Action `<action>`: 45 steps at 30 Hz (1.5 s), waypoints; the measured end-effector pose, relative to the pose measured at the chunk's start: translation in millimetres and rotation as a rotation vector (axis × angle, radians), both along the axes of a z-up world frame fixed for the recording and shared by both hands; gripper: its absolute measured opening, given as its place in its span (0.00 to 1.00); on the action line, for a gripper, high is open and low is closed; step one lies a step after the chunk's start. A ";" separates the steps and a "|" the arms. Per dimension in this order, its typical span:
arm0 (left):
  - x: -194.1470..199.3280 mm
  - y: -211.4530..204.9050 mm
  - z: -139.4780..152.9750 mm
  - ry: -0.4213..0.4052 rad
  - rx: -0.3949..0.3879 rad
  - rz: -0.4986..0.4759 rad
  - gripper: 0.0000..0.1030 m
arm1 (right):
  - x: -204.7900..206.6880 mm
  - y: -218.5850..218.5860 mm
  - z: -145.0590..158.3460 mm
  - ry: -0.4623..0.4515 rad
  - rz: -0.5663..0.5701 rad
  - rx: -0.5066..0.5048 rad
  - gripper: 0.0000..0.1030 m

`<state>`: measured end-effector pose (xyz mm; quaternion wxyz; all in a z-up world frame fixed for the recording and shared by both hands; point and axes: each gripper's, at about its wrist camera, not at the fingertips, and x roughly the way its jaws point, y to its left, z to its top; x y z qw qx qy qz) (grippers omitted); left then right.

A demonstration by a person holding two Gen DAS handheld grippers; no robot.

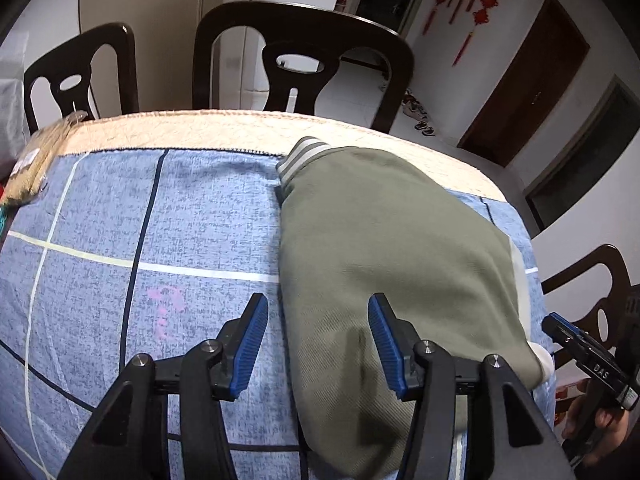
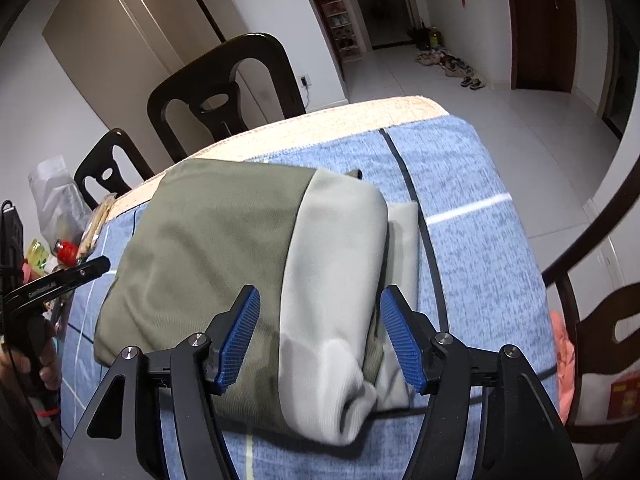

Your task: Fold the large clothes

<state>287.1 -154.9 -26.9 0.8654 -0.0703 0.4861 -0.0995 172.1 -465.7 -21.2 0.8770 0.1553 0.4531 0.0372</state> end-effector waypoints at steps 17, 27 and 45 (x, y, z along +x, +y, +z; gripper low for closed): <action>-49.0 -10.0 -9.8 0.051 -0.067 -0.073 0.53 | -63.8 -24.0 -28.0 0.103 -0.130 0.342 0.62; -49.2 -23.4 -14.6 0.053 -0.018 -0.084 0.54 | -45.7 -32.6 -24.6 0.092 -0.199 0.416 0.14; -53.6 -19.2 2.8 0.040 -0.044 -0.098 0.57 | -57.3 -25.1 -1.6 0.067 -0.168 0.181 0.22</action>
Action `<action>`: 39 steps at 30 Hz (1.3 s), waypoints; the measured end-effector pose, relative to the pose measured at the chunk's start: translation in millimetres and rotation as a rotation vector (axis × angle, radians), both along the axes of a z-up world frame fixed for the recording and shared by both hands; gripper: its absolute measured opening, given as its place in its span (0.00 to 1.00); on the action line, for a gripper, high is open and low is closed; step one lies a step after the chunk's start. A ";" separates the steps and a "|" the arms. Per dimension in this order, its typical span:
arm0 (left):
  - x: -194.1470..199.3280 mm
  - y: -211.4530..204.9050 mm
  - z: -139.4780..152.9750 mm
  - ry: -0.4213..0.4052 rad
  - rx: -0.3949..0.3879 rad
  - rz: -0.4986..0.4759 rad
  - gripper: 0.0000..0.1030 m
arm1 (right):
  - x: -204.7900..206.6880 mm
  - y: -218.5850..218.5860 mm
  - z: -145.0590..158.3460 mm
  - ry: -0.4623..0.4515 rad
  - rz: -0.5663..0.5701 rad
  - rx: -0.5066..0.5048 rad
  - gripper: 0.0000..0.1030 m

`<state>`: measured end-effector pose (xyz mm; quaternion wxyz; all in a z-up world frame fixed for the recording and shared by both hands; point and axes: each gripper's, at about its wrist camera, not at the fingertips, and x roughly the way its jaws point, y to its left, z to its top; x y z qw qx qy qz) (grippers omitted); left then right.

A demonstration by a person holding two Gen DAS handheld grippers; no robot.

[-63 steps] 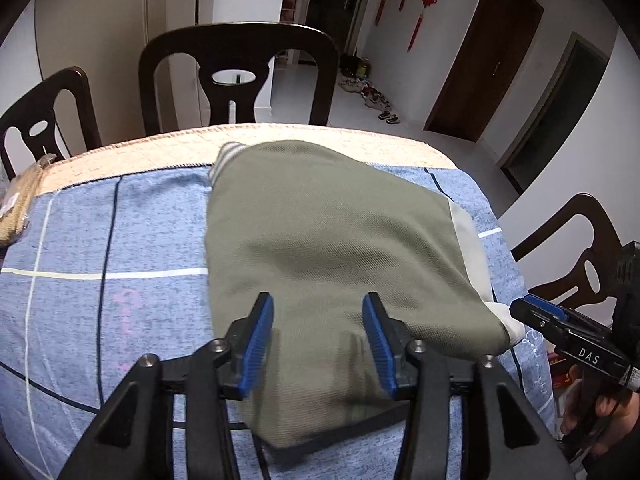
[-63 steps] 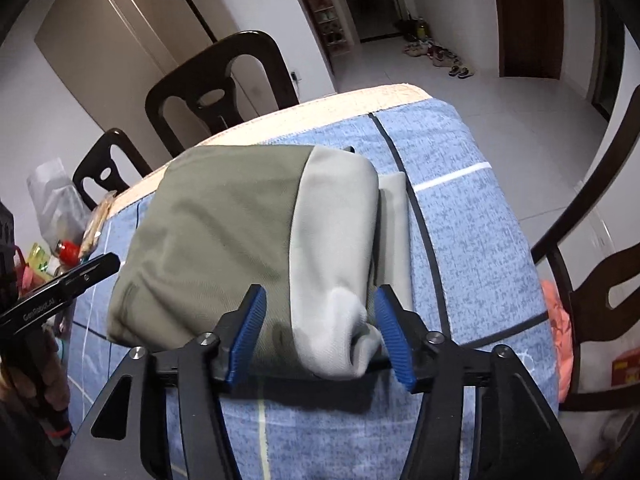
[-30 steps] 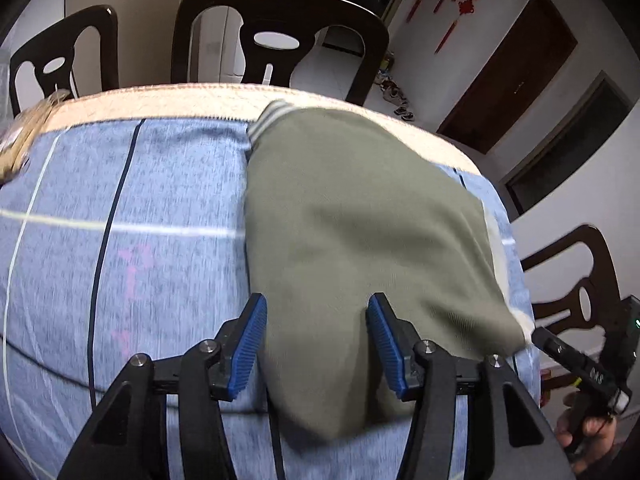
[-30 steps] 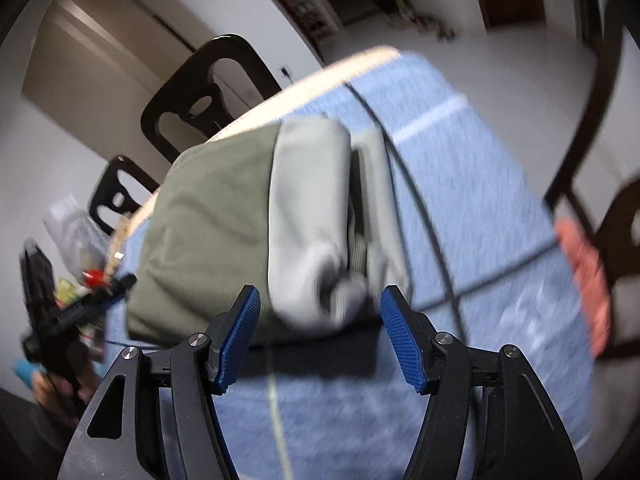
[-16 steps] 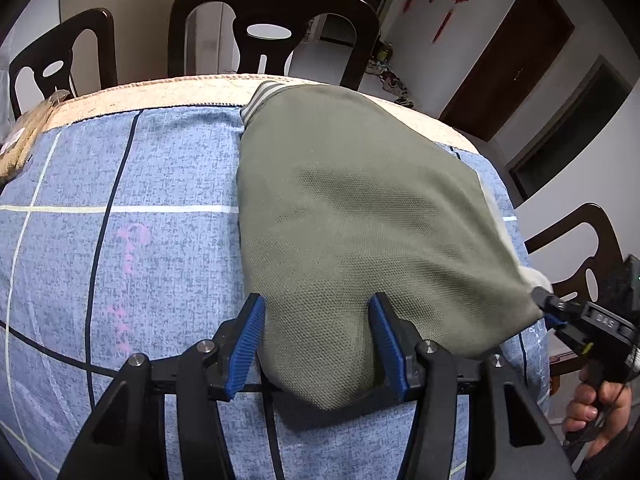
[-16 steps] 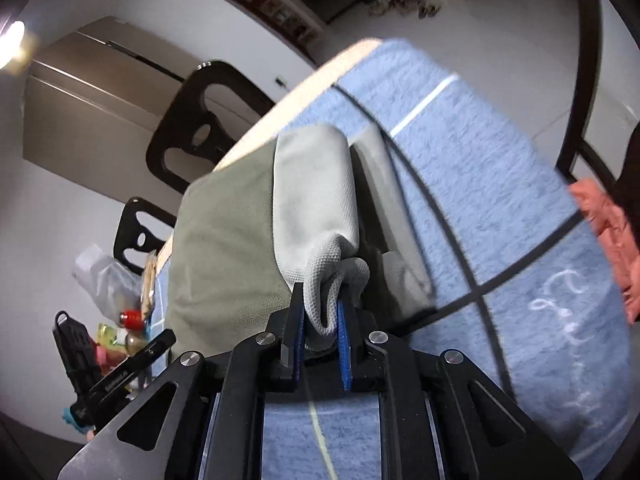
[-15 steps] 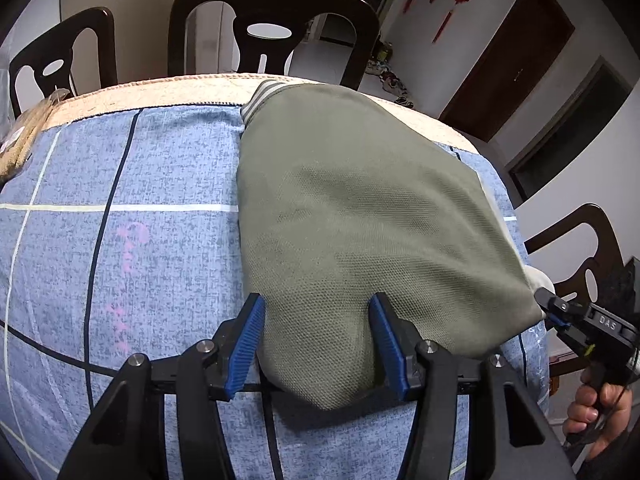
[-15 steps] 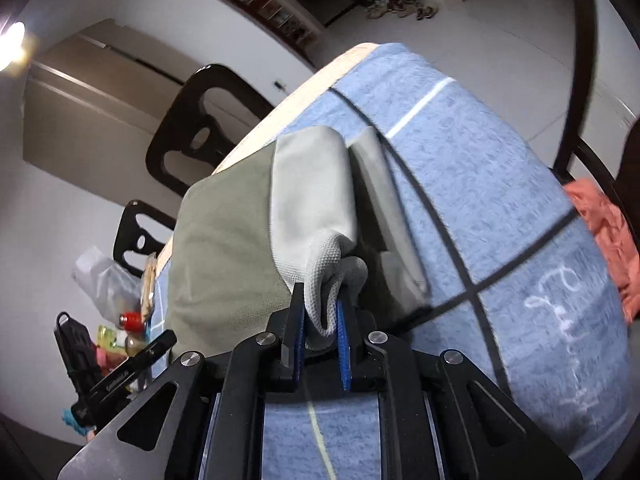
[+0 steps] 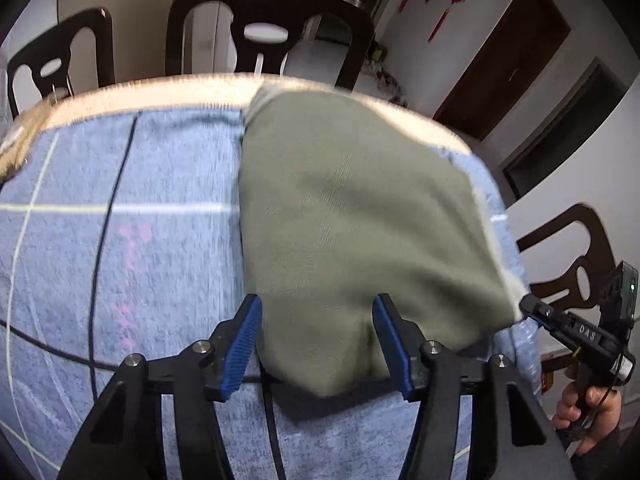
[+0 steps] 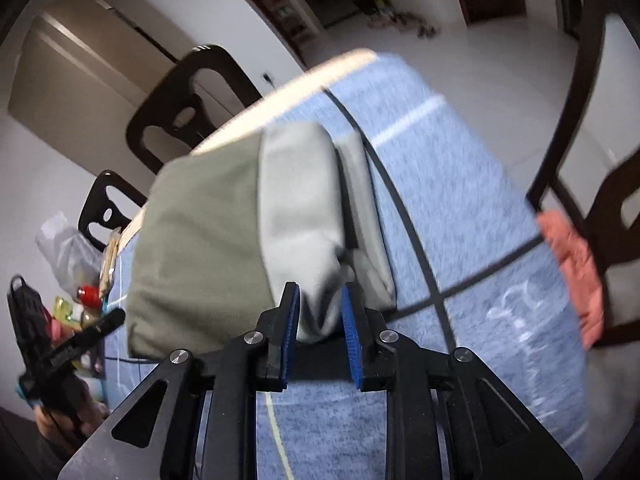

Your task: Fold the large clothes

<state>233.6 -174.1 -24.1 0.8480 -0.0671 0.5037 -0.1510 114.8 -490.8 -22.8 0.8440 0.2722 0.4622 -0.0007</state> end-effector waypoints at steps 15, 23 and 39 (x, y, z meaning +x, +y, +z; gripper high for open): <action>30.7 -59.6 -27.0 -0.147 0.243 -0.097 0.62 | 57.5 43.2 -49.8 0.062 0.183 -0.270 0.16; 35.8 -59.0 -30.6 -0.167 0.220 -0.075 0.65 | 59.7 42.3 -55.6 0.042 0.172 -0.277 0.16; -8.0 -19.3 -13.7 -0.092 0.123 -0.103 0.60 | 13.8 41.6 -30.1 -0.036 0.173 -0.231 0.19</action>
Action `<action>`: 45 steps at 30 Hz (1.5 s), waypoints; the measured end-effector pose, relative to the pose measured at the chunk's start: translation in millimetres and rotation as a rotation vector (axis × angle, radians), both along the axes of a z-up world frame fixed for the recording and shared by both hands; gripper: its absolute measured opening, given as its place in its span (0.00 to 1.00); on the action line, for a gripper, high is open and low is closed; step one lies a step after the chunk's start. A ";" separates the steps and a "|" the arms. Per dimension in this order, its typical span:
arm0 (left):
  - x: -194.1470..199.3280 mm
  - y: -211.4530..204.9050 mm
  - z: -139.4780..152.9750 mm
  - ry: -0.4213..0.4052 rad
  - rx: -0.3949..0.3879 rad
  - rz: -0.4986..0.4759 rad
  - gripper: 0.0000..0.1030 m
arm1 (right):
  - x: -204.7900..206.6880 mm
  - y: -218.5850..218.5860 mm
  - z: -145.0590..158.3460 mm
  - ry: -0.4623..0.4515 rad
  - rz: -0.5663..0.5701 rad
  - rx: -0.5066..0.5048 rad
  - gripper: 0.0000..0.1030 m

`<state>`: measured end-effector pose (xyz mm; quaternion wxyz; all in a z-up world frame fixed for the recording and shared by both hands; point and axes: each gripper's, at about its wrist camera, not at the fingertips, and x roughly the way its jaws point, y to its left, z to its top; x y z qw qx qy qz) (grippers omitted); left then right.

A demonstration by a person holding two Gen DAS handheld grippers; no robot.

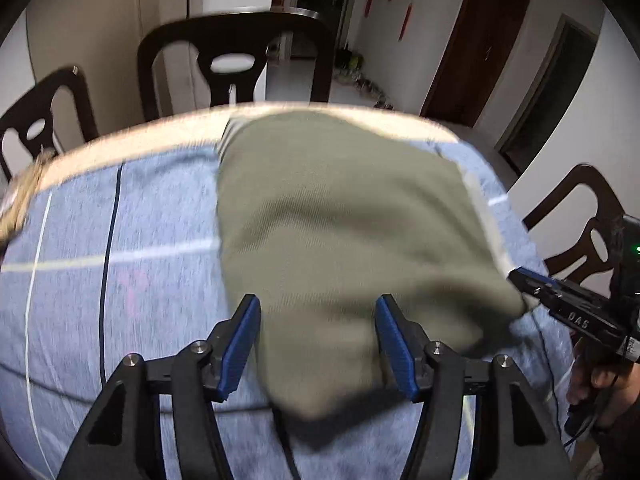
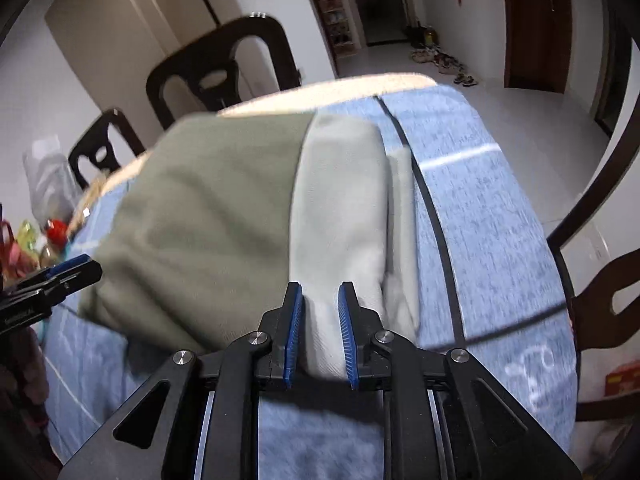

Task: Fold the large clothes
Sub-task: 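Open the right tool above the folded bundle, then grasp the grey fabric end of the bundle with the right tool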

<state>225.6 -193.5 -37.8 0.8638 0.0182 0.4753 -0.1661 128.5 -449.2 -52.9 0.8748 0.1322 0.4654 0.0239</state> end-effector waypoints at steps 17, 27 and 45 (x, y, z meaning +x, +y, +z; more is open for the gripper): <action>12.0 25.8 5.1 0.048 -0.127 0.111 0.66 | 11.8 -21.8 16.4 -0.013 -0.019 0.037 0.65; 68.8 39.1 -15.5 0.101 -0.127 0.151 0.68 | 58.3 -56.8 -13.8 0.065 -0.028 0.123 0.65; 89.3 34.3 -51.3 0.160 -0.274 0.143 0.95 | 77.2 -66.0 -33.3 0.087 0.044 0.285 0.65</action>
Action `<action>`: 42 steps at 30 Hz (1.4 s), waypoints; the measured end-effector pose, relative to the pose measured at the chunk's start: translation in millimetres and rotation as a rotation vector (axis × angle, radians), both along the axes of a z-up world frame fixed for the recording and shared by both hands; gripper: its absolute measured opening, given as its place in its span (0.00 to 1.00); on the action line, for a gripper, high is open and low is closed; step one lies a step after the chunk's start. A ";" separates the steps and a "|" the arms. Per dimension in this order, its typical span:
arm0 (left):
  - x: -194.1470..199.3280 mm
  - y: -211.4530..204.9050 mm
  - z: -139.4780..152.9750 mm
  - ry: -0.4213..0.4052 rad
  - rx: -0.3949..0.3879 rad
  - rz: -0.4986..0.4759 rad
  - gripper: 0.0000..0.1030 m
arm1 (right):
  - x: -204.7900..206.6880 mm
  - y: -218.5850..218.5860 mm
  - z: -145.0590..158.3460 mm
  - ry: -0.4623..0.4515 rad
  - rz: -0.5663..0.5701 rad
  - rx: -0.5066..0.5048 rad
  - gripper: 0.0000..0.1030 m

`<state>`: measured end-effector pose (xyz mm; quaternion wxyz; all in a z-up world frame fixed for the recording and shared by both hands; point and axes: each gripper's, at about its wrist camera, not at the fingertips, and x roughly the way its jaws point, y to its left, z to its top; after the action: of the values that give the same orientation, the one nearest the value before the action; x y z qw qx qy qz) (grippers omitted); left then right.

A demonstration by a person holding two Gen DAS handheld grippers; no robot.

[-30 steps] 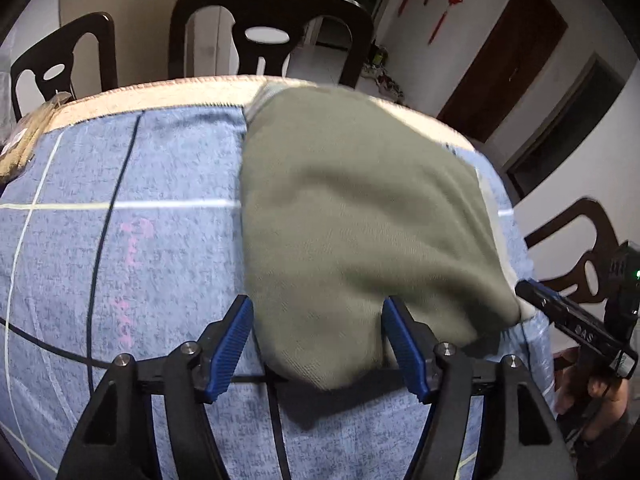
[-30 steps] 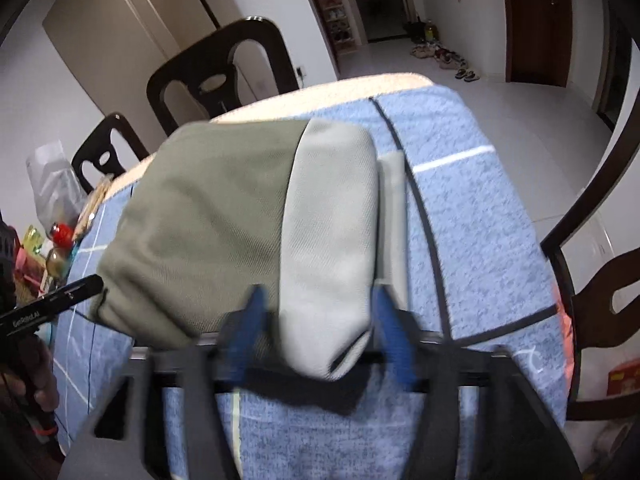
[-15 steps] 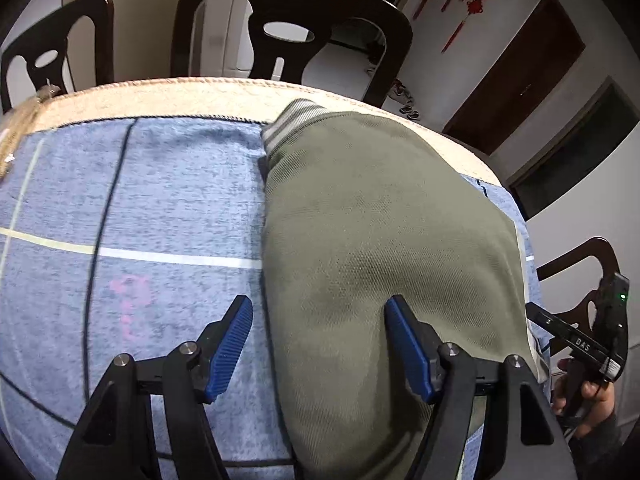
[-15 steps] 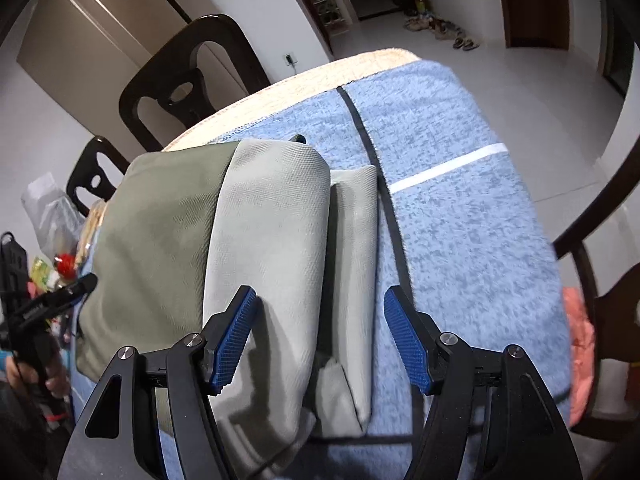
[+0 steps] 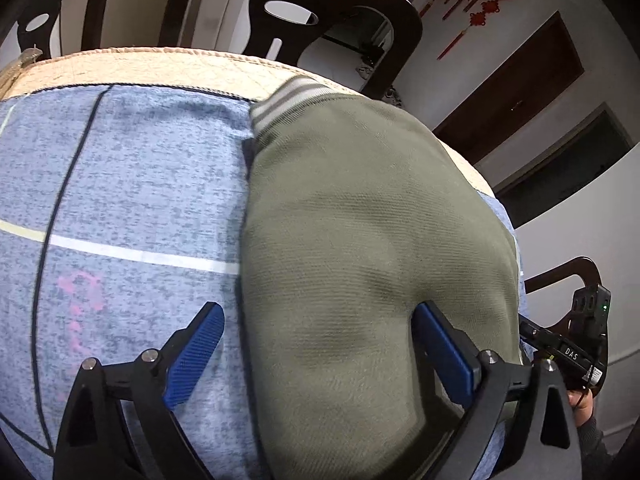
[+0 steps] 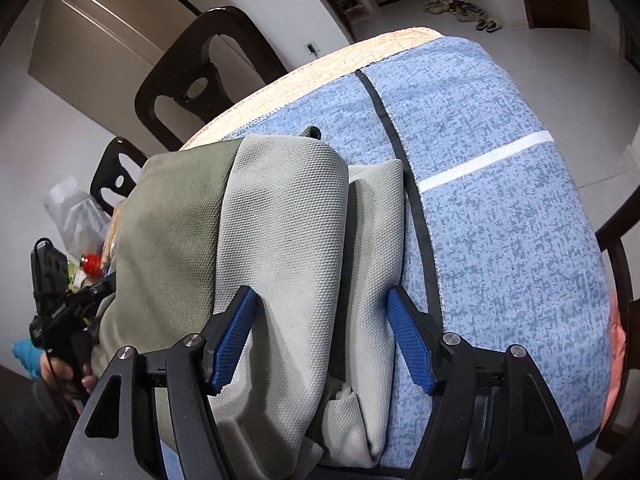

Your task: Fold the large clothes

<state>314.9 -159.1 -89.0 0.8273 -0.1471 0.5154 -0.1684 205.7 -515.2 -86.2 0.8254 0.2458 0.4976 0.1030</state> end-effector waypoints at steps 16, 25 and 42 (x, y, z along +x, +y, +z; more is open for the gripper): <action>3.8 -28.6 6.5 -0.042 0.142 -0.069 0.96 | 10.7 11.3 1.8 0.009 0.034 -0.023 0.41; 4.5 -42.6 11.4 -0.044 0.246 -0.069 0.93 | 14.9 27.5 9.5 0.041 0.037 -0.108 0.26; -16.9 -40.3 61.9 -0.077 0.305 -0.067 0.42 | -0.2 46.6 83.9 -0.020 0.061 -0.169 0.09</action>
<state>298.0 -199.4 -27.1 0.8530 0.0039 0.5075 -0.1214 205.6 -468.6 -2.4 0.8447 0.1591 0.5034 0.0881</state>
